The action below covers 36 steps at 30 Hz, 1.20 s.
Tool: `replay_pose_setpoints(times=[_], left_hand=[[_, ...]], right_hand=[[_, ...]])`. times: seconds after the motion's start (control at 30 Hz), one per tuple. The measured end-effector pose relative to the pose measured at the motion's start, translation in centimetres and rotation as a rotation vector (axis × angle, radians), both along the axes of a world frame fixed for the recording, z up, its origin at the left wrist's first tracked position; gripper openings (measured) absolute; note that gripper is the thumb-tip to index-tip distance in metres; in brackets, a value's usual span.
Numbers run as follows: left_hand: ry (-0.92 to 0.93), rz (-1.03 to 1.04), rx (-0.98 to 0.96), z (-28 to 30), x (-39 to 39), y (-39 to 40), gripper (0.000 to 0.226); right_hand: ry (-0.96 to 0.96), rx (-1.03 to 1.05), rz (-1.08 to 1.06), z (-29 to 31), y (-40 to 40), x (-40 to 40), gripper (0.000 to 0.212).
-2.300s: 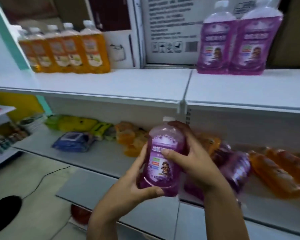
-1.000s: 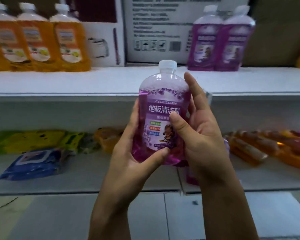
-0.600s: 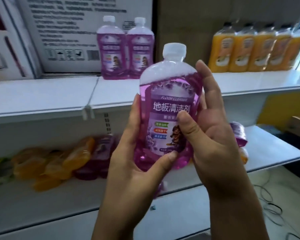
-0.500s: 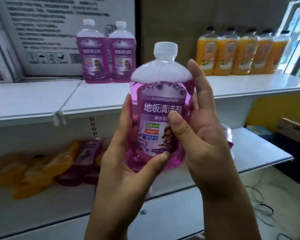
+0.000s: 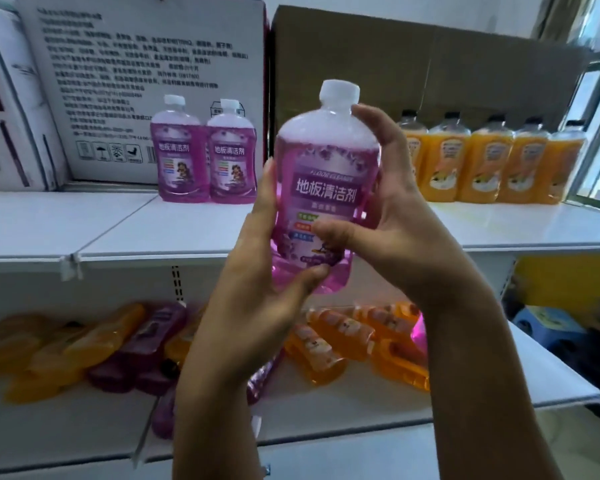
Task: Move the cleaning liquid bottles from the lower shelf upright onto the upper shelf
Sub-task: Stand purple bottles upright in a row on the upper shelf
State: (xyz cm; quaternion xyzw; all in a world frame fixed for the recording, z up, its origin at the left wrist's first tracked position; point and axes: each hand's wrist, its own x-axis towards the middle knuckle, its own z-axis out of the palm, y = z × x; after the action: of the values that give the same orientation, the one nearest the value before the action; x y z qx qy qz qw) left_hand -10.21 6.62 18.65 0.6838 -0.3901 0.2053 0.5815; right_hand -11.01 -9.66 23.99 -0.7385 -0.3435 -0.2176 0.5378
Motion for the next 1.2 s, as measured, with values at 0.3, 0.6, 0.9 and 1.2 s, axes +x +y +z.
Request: replay_pose_setpoints(times=[0.3, 0.6, 0.9, 1.2], left_hand=[[-0.02, 0.164, 0.125, 2.5, 5.7, -1.1, 0.109], [0.132, 0.472, 0.368, 2.3, 8.6, -0.8, 0.081], [0.117, 0.805, 0.872, 2.0, 7.7, -1.9, 0.051], [0.044, 0.856, 0.904, 1.6, 7.7, -1.9, 0.048]], right_hand=[[0.019, 0.055, -0.126, 2.4, 0.3, 5.1, 0.077], [-0.067, -0.284, -0.342, 1.2, 0.3, 8.5, 0.1], [-0.006, -0.376, -0.563, 1.4, -0.9, 12.2, 0.112], [0.089, -0.353, -0.602, 2.2, 0.0, 19.1, 0.097]])
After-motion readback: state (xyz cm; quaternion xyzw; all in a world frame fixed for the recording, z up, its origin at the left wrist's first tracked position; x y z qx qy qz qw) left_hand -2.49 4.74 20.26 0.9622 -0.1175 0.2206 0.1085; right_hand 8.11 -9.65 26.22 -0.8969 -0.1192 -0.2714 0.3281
